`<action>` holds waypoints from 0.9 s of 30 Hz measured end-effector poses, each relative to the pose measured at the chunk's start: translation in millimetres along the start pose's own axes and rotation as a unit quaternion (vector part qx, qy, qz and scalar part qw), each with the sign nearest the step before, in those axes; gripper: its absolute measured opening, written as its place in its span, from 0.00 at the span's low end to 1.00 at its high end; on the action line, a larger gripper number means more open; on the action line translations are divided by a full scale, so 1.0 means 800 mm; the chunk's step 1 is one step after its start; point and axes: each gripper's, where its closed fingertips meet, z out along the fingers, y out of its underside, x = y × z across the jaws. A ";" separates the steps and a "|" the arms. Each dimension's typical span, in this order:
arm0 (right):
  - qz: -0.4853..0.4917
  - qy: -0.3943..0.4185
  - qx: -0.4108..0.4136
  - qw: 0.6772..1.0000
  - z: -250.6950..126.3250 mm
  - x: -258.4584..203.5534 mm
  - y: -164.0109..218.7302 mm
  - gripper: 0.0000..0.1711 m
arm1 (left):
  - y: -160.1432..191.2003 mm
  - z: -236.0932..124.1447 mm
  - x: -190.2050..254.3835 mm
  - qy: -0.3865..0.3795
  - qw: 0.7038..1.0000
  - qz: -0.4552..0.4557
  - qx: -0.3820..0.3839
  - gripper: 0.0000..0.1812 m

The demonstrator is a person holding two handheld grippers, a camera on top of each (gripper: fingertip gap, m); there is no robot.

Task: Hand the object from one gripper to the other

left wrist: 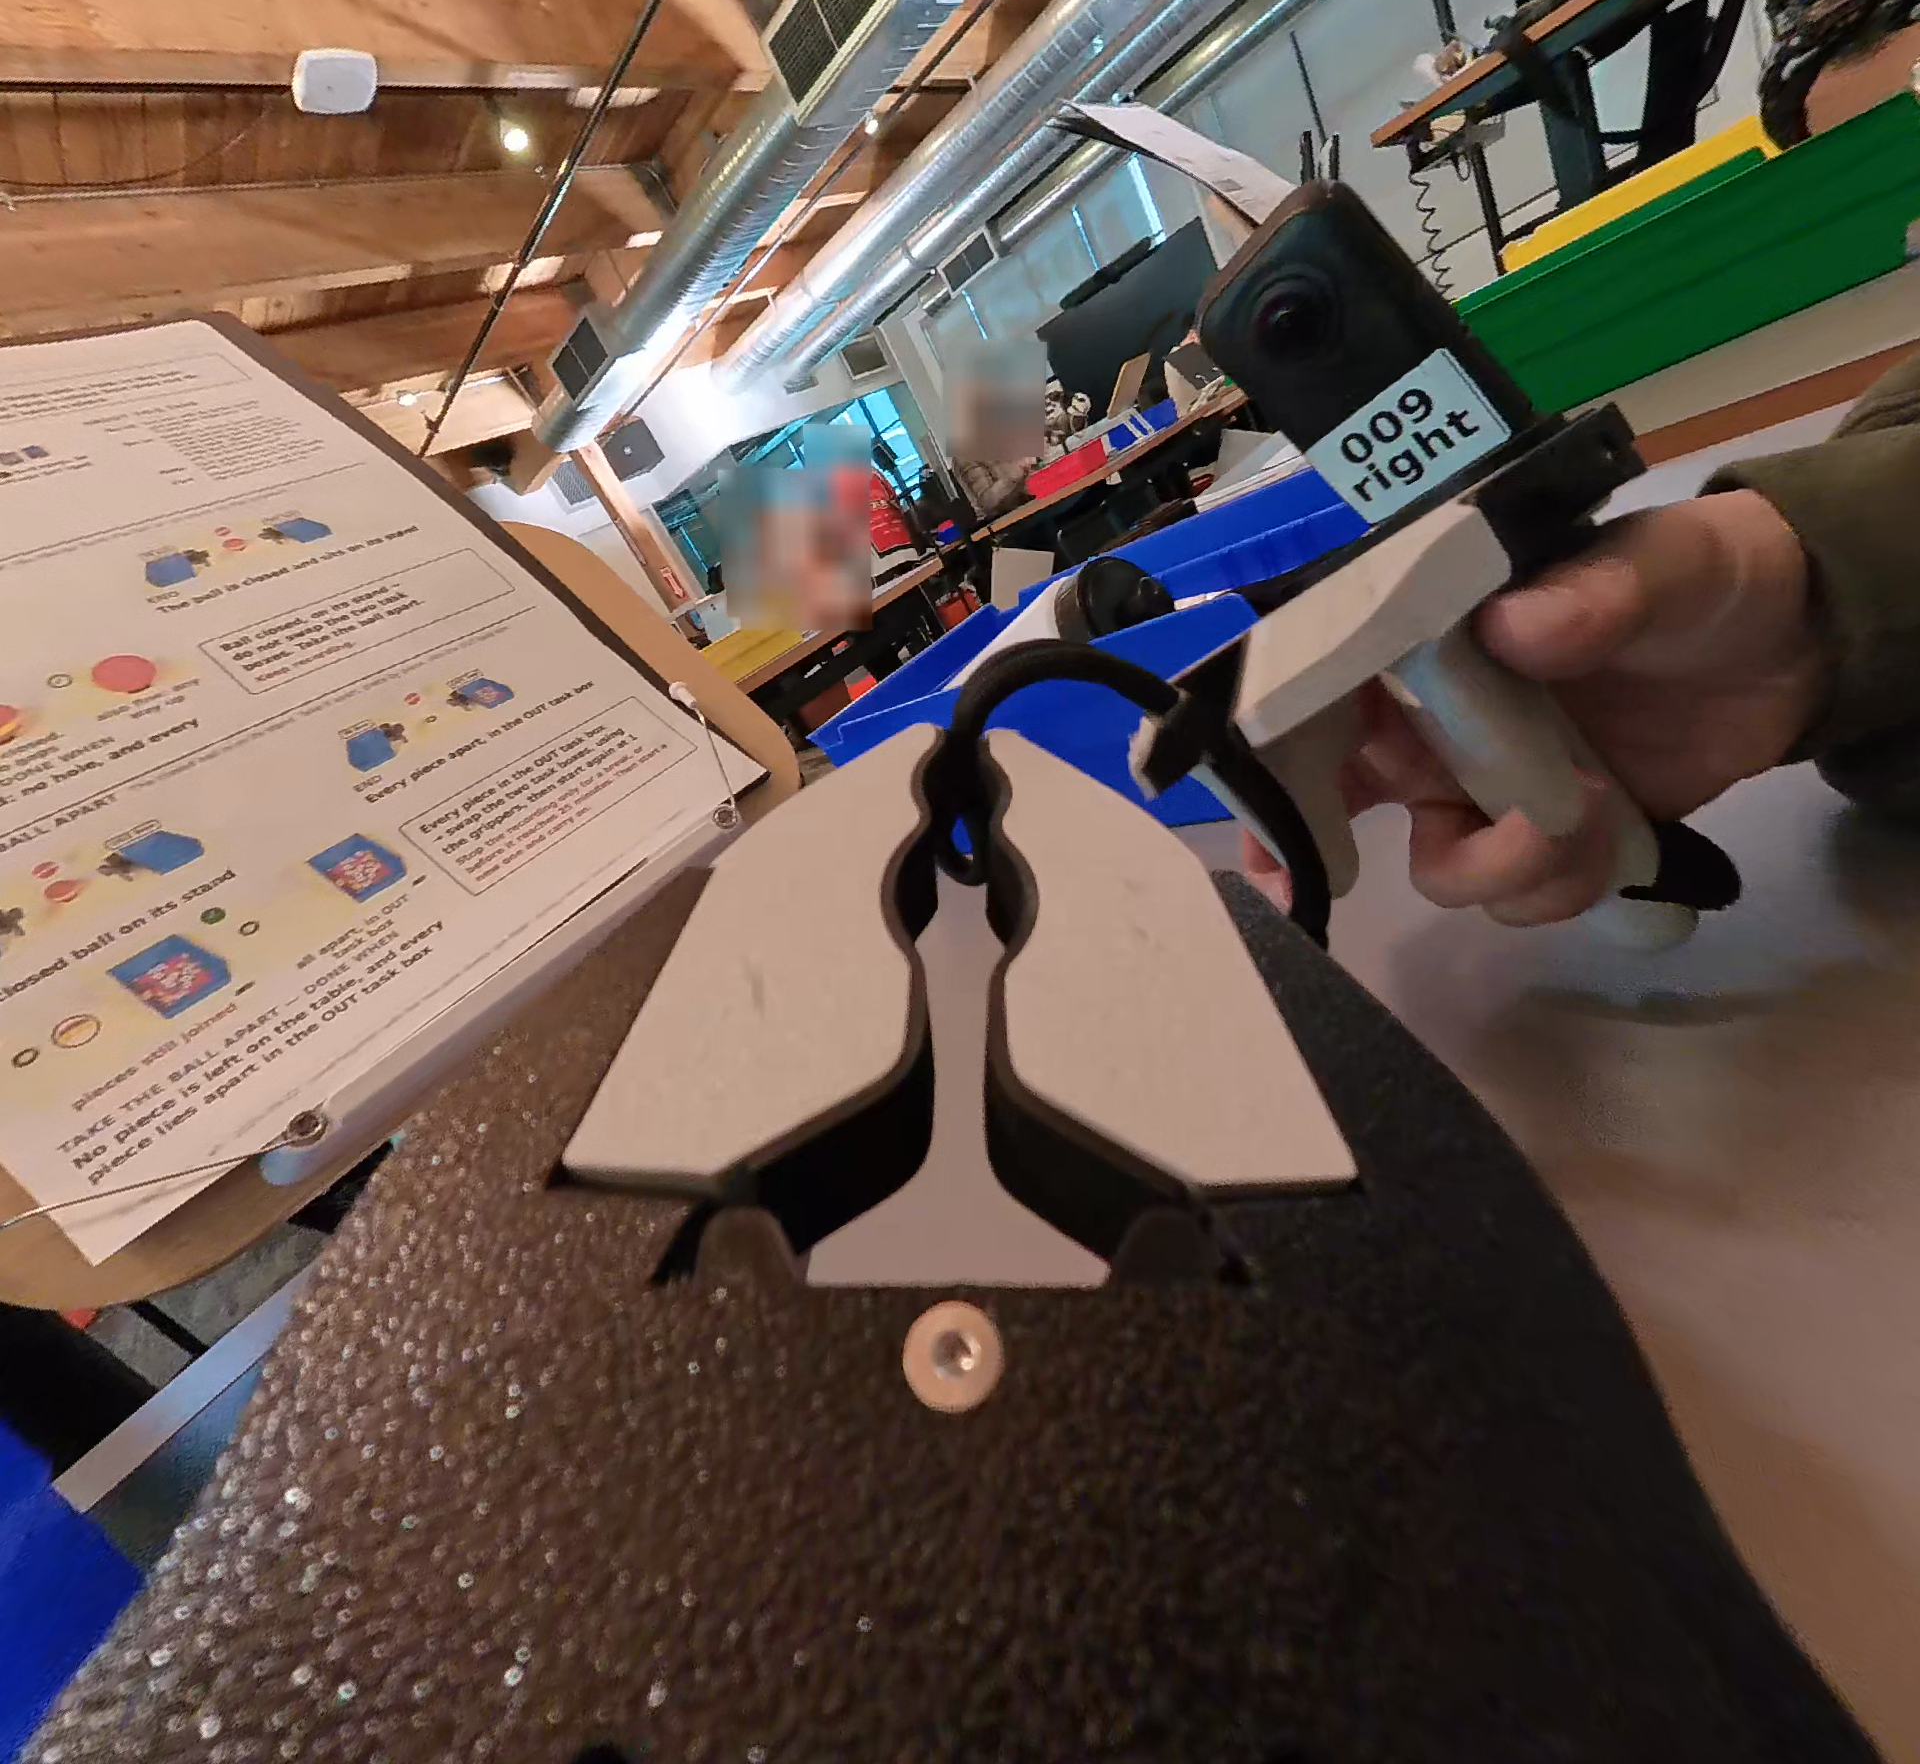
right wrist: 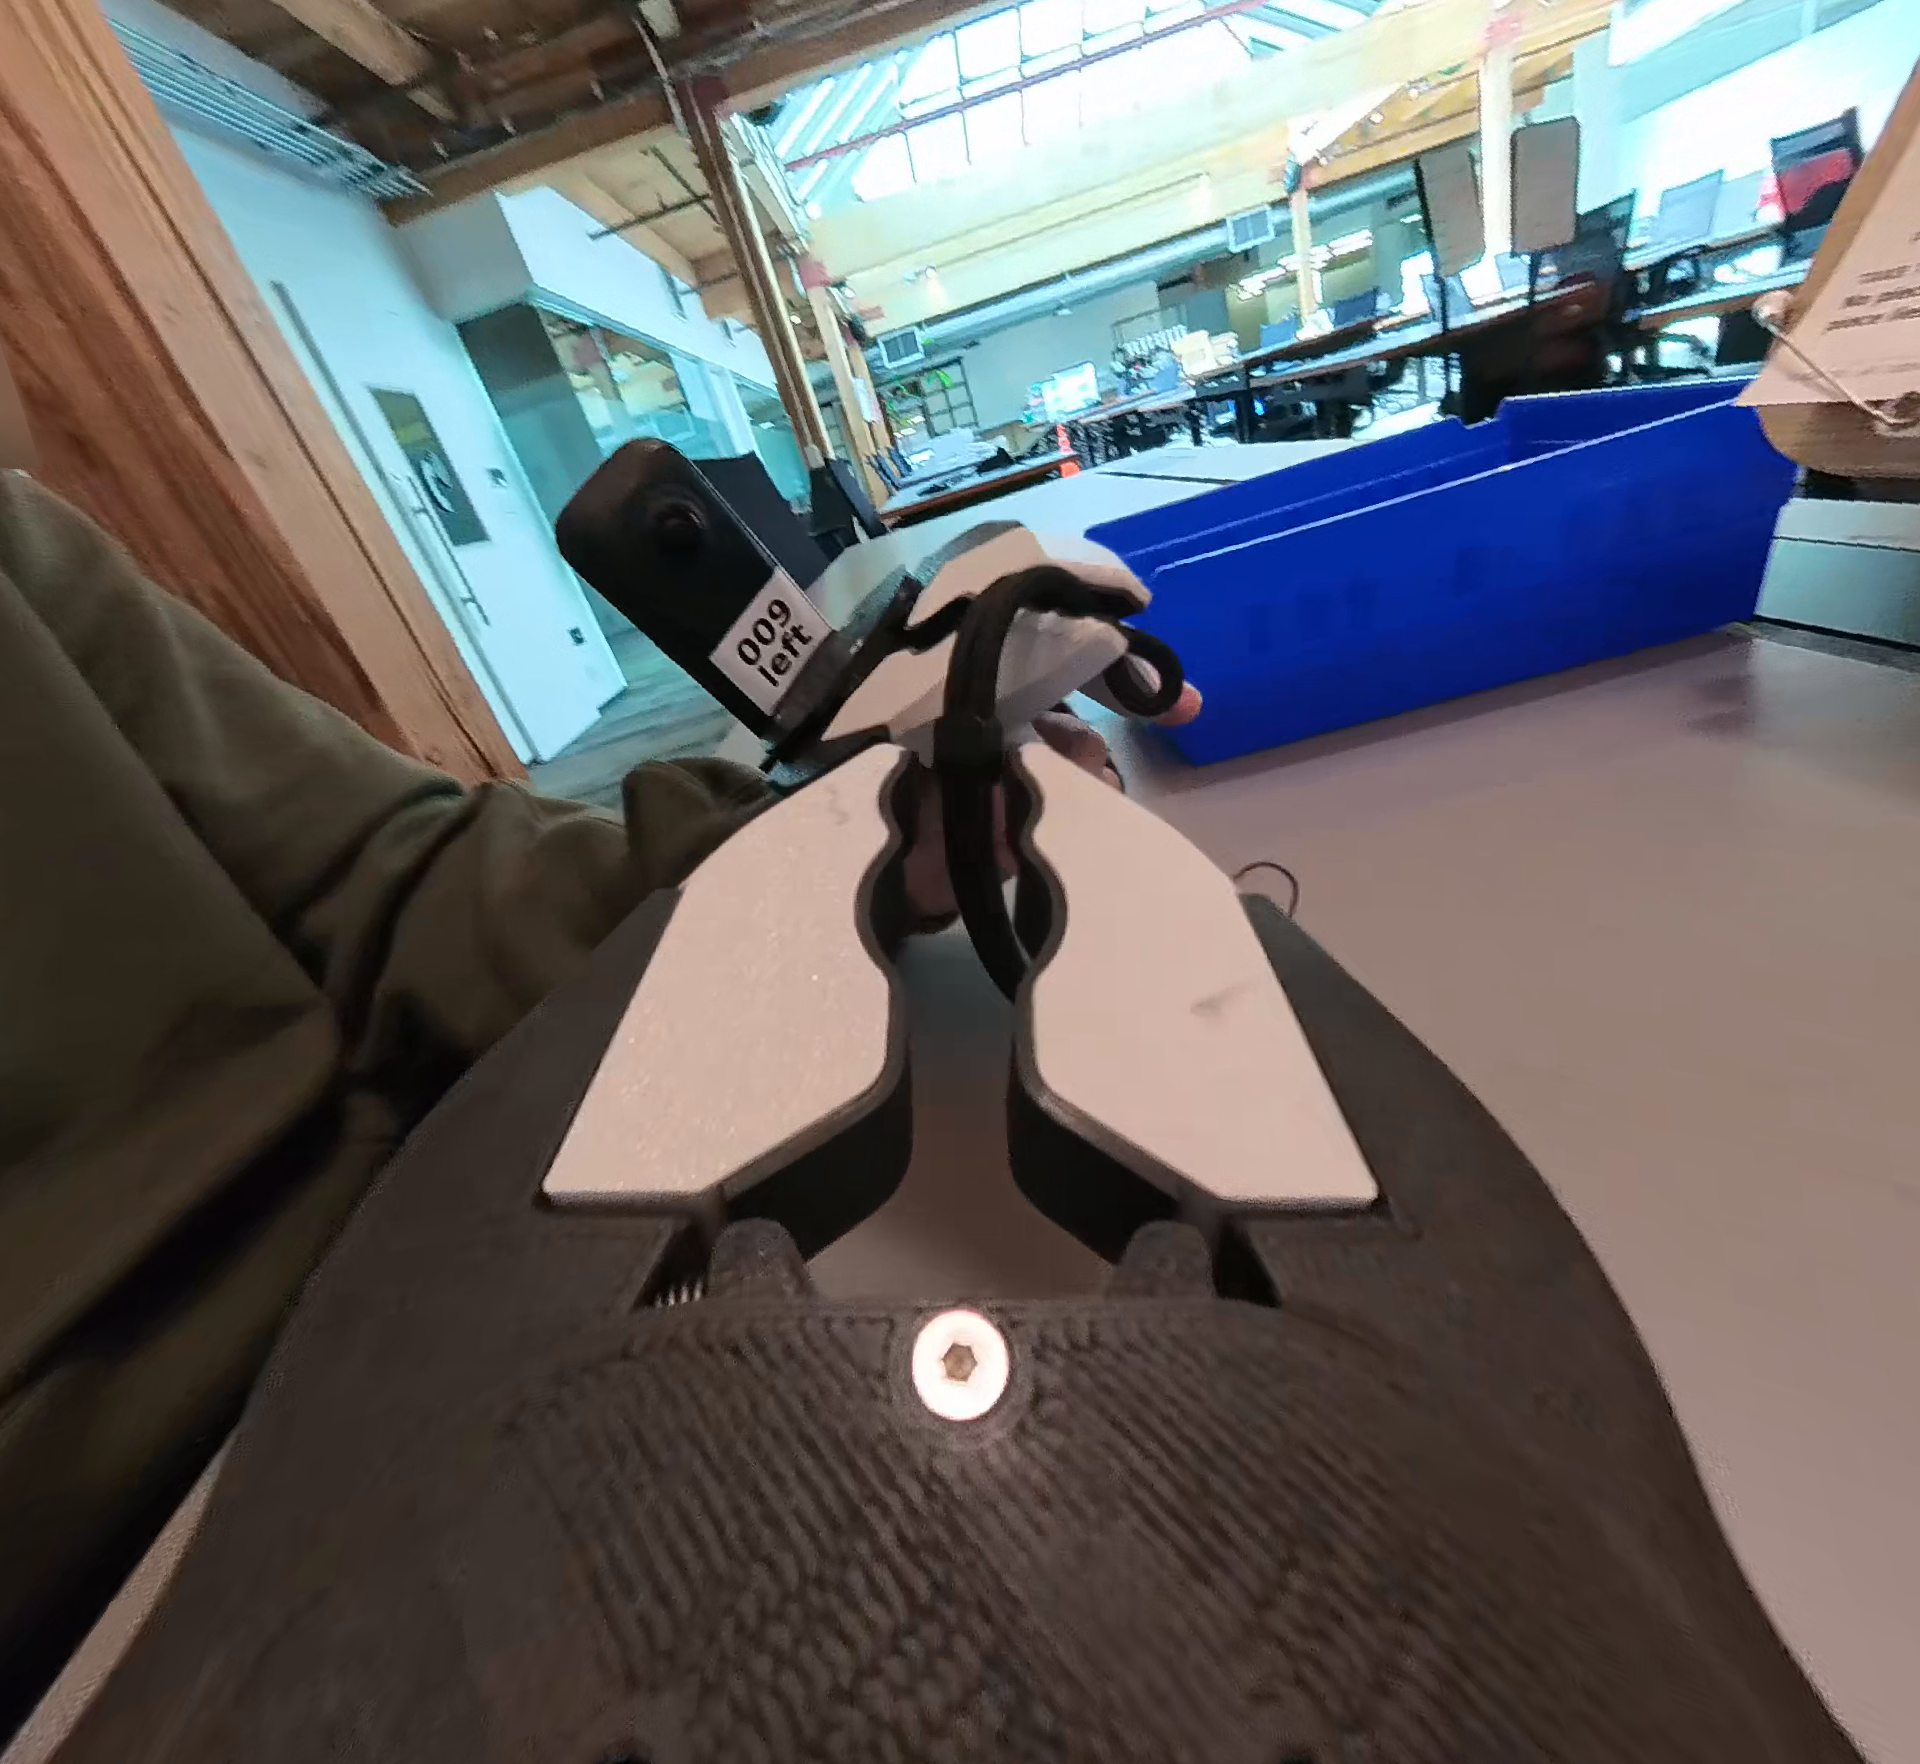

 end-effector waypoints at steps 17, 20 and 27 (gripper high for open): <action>-0.486 0.385 -0.152 0.770 -0.029 0.082 -0.015 0.07 | 0.046 0.013 0.006 0.053 0.930 -0.356 -0.079 0.15; -0.551 0.379 -0.202 0.715 -0.014 0.082 0.000 0.07 | 0.042 0.015 0.015 0.098 0.880 -0.461 -0.060 0.15; -0.595 0.371 -0.229 0.675 -0.006 0.081 0.004 0.06 | 0.040 0.013 0.018 0.128 0.853 -0.504 -0.046 0.07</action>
